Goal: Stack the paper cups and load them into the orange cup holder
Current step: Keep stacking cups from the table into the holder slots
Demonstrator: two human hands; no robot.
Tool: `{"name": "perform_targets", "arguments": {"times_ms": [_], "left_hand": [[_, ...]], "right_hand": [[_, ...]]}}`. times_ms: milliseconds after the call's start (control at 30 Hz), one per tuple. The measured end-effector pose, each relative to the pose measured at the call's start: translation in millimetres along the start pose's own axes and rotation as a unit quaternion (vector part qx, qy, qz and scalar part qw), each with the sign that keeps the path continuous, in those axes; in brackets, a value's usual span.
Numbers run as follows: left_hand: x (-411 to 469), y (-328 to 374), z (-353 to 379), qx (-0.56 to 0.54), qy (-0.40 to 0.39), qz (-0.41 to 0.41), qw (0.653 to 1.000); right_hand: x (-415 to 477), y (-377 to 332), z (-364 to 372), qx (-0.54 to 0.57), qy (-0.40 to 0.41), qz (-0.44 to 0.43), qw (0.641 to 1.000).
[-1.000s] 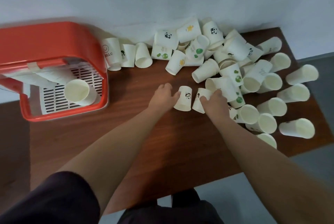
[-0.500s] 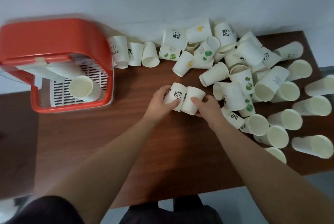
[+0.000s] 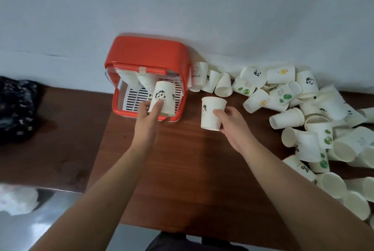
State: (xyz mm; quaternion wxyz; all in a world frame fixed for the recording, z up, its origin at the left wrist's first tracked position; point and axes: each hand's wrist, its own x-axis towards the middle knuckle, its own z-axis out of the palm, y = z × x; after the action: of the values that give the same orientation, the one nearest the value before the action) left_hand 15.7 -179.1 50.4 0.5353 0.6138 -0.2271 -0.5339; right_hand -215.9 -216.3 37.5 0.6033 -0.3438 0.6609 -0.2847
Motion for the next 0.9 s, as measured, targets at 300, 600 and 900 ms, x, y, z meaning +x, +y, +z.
{"name": "perform_targets", "arguments": {"times_ms": [300,600,900], "left_hand": [[47,38,-58,0.313,-0.023,0.102,0.944],[79,25,-36,0.509,-0.09,0.227,0.825],[104,-3,-43,0.583,-0.222,0.198,0.756]], "right_hand": [[-6,-23,48,-0.054,-0.011,-0.039,0.998],[1,-26,47,-0.053,0.027,-0.042,0.997],[7,-28,63,-0.072,0.022,-0.065,0.995]]}}
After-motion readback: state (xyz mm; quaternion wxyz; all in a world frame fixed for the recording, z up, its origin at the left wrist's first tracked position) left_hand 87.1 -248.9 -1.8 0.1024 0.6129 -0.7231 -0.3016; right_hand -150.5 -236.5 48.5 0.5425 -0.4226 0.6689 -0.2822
